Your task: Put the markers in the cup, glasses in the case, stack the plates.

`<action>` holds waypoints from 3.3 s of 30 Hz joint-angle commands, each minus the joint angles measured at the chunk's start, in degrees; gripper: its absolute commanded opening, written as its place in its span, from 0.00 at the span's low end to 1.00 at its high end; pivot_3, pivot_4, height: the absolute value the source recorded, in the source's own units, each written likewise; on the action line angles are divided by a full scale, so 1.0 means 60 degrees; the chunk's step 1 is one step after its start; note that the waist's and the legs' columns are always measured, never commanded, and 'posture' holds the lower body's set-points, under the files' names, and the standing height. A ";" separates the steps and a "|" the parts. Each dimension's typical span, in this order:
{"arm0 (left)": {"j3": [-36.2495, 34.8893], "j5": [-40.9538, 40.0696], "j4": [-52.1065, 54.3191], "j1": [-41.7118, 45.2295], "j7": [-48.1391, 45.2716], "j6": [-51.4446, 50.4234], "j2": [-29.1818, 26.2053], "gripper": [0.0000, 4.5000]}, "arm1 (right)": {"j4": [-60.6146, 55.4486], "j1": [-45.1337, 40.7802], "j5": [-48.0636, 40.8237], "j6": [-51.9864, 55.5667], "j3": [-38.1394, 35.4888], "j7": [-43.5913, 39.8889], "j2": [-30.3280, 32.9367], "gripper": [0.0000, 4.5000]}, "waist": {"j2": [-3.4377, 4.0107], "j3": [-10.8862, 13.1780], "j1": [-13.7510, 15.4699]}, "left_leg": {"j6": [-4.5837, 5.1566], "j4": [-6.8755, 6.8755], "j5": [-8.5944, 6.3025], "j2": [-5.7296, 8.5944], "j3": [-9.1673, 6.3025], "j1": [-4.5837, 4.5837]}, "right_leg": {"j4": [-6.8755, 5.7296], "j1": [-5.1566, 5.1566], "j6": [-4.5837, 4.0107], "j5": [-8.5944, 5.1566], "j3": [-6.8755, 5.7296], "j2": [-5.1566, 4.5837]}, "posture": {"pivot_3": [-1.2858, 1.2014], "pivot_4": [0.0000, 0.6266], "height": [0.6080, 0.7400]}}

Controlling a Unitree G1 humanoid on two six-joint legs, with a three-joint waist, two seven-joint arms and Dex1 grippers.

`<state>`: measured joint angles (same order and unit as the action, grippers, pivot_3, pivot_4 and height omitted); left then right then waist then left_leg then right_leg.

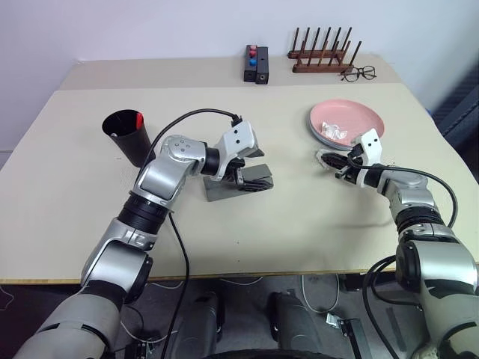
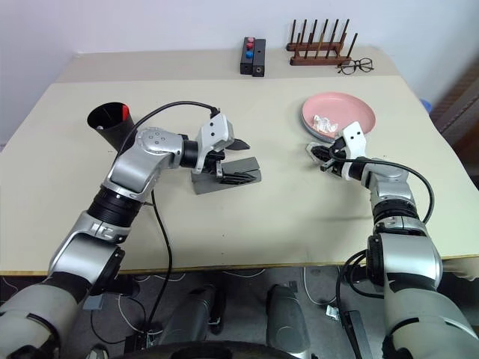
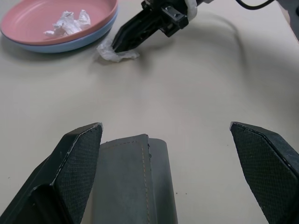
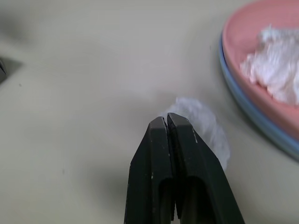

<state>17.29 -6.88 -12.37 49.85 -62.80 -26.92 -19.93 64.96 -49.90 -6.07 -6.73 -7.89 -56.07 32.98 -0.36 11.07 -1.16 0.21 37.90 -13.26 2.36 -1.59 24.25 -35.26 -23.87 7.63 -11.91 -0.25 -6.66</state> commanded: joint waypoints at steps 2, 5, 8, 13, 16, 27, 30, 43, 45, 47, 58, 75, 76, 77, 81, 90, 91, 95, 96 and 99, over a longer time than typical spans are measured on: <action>-0.0101 -0.0116 0.0303 0.0139 0.0150 0.0049 0.0119 1.00 | -0.0699 -0.0321 -0.0304 -0.0125 -0.0193 -0.0222 0.0149 0.01 | 0.0000 0.0000 0.0002 | 0.0000 0.0000 0.0000 0.0000 0.0000 0.0000 | 0.0000 0.0000 0.0000 0.0000 0.0000 0.0000 | 0.52 0.24 1.00; -0.0114 -0.0112 0.0383 0.0030 0.0221 0.0052 0.0100 1.00 | -0.0864 -0.0409 -0.0377 -0.0027 -0.0185 -0.0315 0.0204 0.01 | 0.0000 0.0000 0.0001 | 0.0000 0.0000 0.0000 0.0000 -0.0001 0.0000 | 0.0000 0.0000 0.0000 0.0000 0.0000 0.0000 | 0.52 0.24 1.00; -0.0123 -0.0123 0.0451 -0.0062 0.0256 0.0038 0.0058 1.00 | -0.0971 -0.0457 -0.0403 -0.0005 -0.0166 -0.0362 0.0236 0.01 | 0.0000 0.0000 0.0001 | 0.0000 0.0000 0.0000 0.0000 -0.0001 0.0000 | 0.0000 0.0000 0.0000 0.0000 0.0000 0.0000 | 0.52 0.24 1.00; -0.0128 -0.0120 0.0406 -0.0014 0.0351 0.0050 0.0119 1.00 | -0.1105 -0.0428 -0.0472 0.0026 -0.0206 -0.0416 0.0320 0.01 | 0.0000 0.0000 0.0016 | 0.0000 0.0000 0.0000 0.0000 -0.0001 0.0000 | 0.0000 0.0000 0.0000 0.0000 0.0000 0.0000 | 0.52 0.24 1.00; -0.0170 -0.0142 0.0374 0.0022 0.0409 0.0060 0.0151 1.00 | -0.1219 -0.0399 -0.0533 0.0066 -0.0235 -0.0468 0.0416 0.01 | 0.0000 0.0000 0.0019 | 0.0000 0.0000 0.0000 0.0000 -0.0001 0.0000 | 0.0000 0.0000 0.0000 0.0000 0.0000 0.0000 | 0.52 0.24 1.00; -0.0187 -0.0159 0.0135 0.0012 0.0257 0.0191 0.0116 1.00 | -0.1862 -0.0242 -0.0711 0.0107 -0.0379 -0.0109 0.0506 0.01 | 0.0000 0.0000 0.0014 | 0.0000 0.0000 0.0000 -0.0001 -0.0001 0.0000 | 0.0000 -0.0001 0.0000 0.0000 0.0000 0.0000 | 0.52 0.24 1.00; -0.0223 -0.0164 0.0118 0.0003 0.0265 0.0227 0.0099 1.00 | -0.1879 -0.0094 -0.0794 0.0510 -0.0308 -0.0517 0.0553 0.01 | 0.0000 0.0000 0.0030 | 0.0000 0.0000 0.0000 -0.0001 -0.0001 0.0000 | 0.0000 -0.0001 0.0000 0.0000 0.0000 0.0000 | 0.52 0.24 1.00; -0.0236 -0.0206 0.0380 -0.0224 0.0264 0.0126 -0.0098 1.00 | -0.1626 0.0294 -0.0544 0.0637 -0.0105 -0.0487 0.0424 1.00 | 0.0000 0.0000 0.0022 | 0.0000 0.0000 0.0000 -0.0002 -0.0002 0.0000 | -0.0001 -0.0002 0.0000 0.0000 0.0000 0.0000 | 0.52 0.24 1.00; -0.0237 -0.0206 0.0430 -0.0244 0.0266 0.0094 -0.0121 1.00 | -0.1545 0.0304 -0.0557 0.0664 -0.0082 -0.0524 0.0373 1.00 | 0.0000 0.0000 0.0024 | 0.0000 0.0000 0.0000 -0.0001 -0.0001 0.0001 | 0.0000 -0.0002 0.0000 0.0000 0.0000 0.0000 | 0.52 0.24 1.00; -0.0242 -0.0205 0.0476 -0.0271 0.0269 0.0065 -0.0154 1.00 | -0.1467 0.0299 -0.0536 0.0661 -0.0046 -0.0537 0.0309 1.00 | 0.0000 0.0000 0.0029 | 0.0000 0.0000 0.0000 -0.0001 -0.0001 0.0001 | 0.0000 -0.0001 0.0000 0.0000 0.0000 0.0000 | 0.52 0.24 1.00; -0.0261 -0.0266 0.0856 -0.0396 0.0358 -0.0229 -0.0390 1.00 | -0.0664 0.0165 -0.0323 0.0385 0.0101 -0.0373 0.0019 1.00 | 0.0000 0.0000 0.0016 | 0.0000 0.0000 0.0000 -0.0001 -0.0001 0.0000 | 0.0000 -0.0001 0.0000 0.0000 0.0000 0.0000 | 0.52 0.24 1.00; -0.0262 -0.0388 0.1174 -0.0482 0.0499 -0.0494 -0.0676 1.00 | 0.0326 -0.0251 0.0212 0.0030 0.0209 0.0345 -0.0317 0.37 | 0.0000 0.0000 0.0007 | -0.0001 -0.0001 0.0000 -0.0001 -0.0002 0.0000 | 0.0000 -0.0001 0.0000 0.0000 0.0000 0.0001 | 0.52 0.24 1.00; -0.0255 -0.0391 0.1169 -0.0481 0.0502 -0.0489 -0.0682 1.00 | 0.0336 -0.0249 0.0261 -0.0021 0.0225 0.0426 -0.0317 0.24 | 0.0000 0.0000 0.0007 | -0.0001 -0.0001 0.0000 0.0000 -0.0002 0.0000 | 0.0000 -0.0001 0.0000 0.0000 0.0000 0.0001 | 0.52 0.24 1.00; -0.0247 -0.0386 0.1161 -0.0482 0.0499 -0.0476 -0.0692 1.00 | 0.0343 -0.0241 0.0327 -0.0089 0.0254 0.0535 -0.0319 0.12 | 0.0000 0.0000 0.0006 | -0.0001 -0.0001 0.0000 0.0000 -0.0002 0.0000 | 0.0000 0.0000 0.0000 0.0000 0.0000 0.0001 | 0.52 0.24 1.00; -0.0199 -0.0329 0.1120 -0.0462 0.0517 -0.0413 -0.0691 1.00 | 0.0391 -0.0191 0.0502 -0.0344 0.0318 0.0867 -0.0313 0.01 | 0.0000 0.0000 0.0000 | -0.0001 -0.0001 0.0000 0.0000 -0.0002 0.0000 | 0.0000 -0.0001 0.0000 0.0000 0.0000 0.0001 | 0.52 0.24 1.00; -0.0188 -0.0337 0.0801 -0.0344 0.0523 -0.0226 -0.0503 1.00 | -0.0093 -0.0362 -0.0198 -0.0667 -0.0297 0.0510 -0.0149 0.01 | 0.0000 0.0000 0.0005 | -0.0001 -0.0001 0.0001 0.0000 -0.0002 0.0000 | 0.0000 0.0000 0.0000 0.0000 0.0000 0.0001 | 0.52 0.24 1.00; -0.0184 -0.0334 0.0753 -0.0318 0.0530 -0.0199 -0.0462 1.00 | -0.0148 -0.0444 -0.0351 -0.0690 -0.0443 0.0459 -0.0121 0.01 | 0.0000 0.0000 0.0004 | -0.0001 -0.0001 0.0000 0.0000 -0.0002 0.0000 | 0.0000 0.0000 0.0000 0.0000 0.0000 0.0001 | 0.52 0.24 1.00; -0.0191 -0.0323 0.0637 -0.0278 0.0562 -0.0108 -0.0324 1.00 | -0.0127 -0.0854 -0.0662 -0.0881 -0.0853 0.0734 0.0047 0.01 | 0.0001 0.0001 0.0000 | -0.0001 -0.0001 0.0001 -0.0001 -0.0002 0.0000 | 0.0000 -0.0001 0.0000 0.0000 0.0000 0.0001 | 0.52 0.24 1.00; -0.0199 -0.0320 0.0625 -0.0282 0.0567 -0.0092 -0.0304 1.00 | -0.0063 -0.0954 -0.0663 -0.0950 -0.0903 0.0895 0.0088 0.01 | 0.0001 0.0001 0.0001 | -0.0001 -0.0001 0.0001 -0.0001 -0.0002 0.0000 | 0.0000 -0.0001 0.0000 0.0000 0.0000 0.0001 | 0.52 0.24 1.00; -0.0239 -0.0319 0.0636 -0.0314 0.0626 -0.0054 -0.0257 1.00 | 0.0290 -0.1231 -0.0490 -0.1237 -0.0958 0.1598 0.0232 0.01 | 0.0001 0.0001 0.0004 | -0.0001 -0.0003 0.0000 -0.0001 -0.0003 0.0000 | 0.0001 -0.0001 -0.0001 0.0000 0.0000 0.0001 | 0.52 0.24 1.00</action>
<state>17.08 -8.26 -9.13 47.02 -59.48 -28.18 -21.73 66.66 -55.43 -8.83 -12.34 -12.31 -48.76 33.18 -0.35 11.07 -1.13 0.21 37.88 -13.25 2.35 -1.61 24.25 -35.25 -23.88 7.62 -11.91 -0.24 -6.66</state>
